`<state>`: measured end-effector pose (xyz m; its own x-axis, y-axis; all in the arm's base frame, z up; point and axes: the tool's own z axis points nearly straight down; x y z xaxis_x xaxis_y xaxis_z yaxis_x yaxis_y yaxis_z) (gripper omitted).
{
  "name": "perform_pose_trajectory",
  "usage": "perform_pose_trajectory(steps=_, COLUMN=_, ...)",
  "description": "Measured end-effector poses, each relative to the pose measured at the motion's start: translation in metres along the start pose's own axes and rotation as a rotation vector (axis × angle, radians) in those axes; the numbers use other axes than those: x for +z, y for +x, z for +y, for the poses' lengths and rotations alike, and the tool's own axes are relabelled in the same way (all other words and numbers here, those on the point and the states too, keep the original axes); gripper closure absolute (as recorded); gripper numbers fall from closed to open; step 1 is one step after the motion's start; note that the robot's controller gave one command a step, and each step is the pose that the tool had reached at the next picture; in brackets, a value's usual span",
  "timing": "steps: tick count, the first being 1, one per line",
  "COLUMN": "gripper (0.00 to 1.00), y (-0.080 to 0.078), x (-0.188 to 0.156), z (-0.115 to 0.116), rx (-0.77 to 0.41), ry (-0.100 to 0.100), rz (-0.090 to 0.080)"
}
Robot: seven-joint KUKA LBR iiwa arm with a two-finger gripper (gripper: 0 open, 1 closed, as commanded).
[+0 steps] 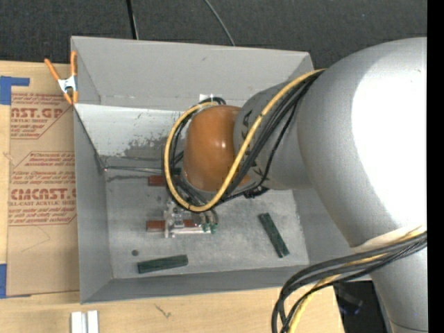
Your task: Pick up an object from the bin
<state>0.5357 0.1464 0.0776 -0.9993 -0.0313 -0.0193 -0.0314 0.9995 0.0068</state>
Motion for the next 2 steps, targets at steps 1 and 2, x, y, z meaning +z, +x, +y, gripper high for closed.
perform_pose_trajectory(steps=1, gripper=0.00, y=0.0052, x=0.0037, z=-0.0001, rx=-0.002, ry=0.003, rz=0.019)
perform_pose_trajectory(steps=2, gripper=1.00, y=0.0001, x=0.0000, z=0.0000, rx=0.000, ry=0.000, rz=0.000)
